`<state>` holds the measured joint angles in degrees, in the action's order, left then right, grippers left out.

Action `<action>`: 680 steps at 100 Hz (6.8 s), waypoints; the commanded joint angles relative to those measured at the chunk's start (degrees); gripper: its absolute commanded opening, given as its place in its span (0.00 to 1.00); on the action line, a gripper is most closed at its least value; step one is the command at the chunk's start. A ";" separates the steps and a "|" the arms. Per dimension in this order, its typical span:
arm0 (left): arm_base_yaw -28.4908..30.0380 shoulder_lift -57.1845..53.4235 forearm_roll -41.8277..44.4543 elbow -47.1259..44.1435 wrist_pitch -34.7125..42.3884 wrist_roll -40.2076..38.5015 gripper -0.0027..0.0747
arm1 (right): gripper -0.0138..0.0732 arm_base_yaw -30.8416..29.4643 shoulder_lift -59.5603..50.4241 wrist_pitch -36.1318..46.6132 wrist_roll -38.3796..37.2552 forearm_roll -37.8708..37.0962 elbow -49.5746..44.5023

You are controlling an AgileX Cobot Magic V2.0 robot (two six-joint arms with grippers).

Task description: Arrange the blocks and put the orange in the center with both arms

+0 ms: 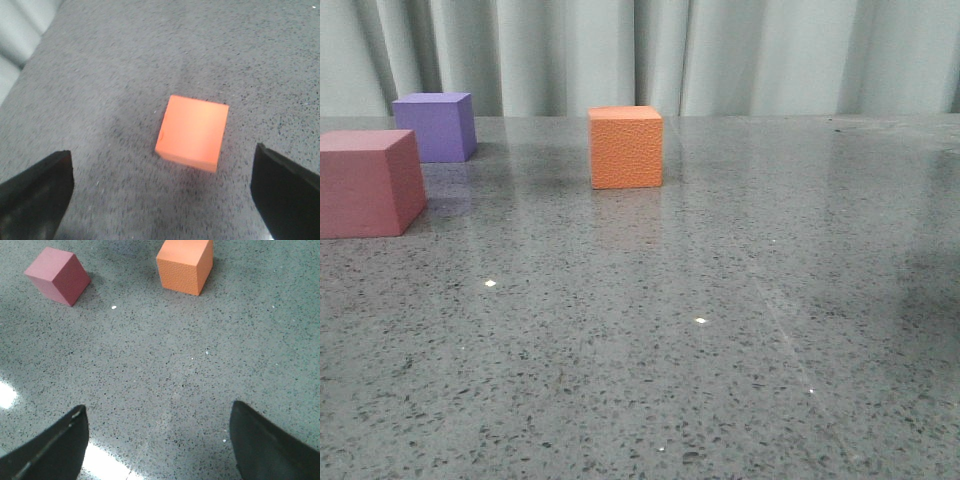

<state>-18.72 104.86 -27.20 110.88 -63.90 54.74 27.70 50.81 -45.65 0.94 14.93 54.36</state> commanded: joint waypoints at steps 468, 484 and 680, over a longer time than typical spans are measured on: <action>2.75 -4.17 35.95 -22.68 16.18 -85.99 0.25 | 0.83 -0.22 -0.55 7.81 0.55 1.55 -1.88; 2.75 -2.82 34.86 -22.80 15.92 -85.99 0.25 | 0.83 -0.22 -0.55 7.81 0.55 1.60 -1.88; 2.62 -65.86 39.20 -65.58 37.54 -76.02 0.13 | 0.55 -0.22 -18.83 20.24 0.55 -4.95 -18.00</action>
<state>-15.94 41.73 11.04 46.33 -31.51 -21.84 27.70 33.51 -30.71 0.94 10.24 36.62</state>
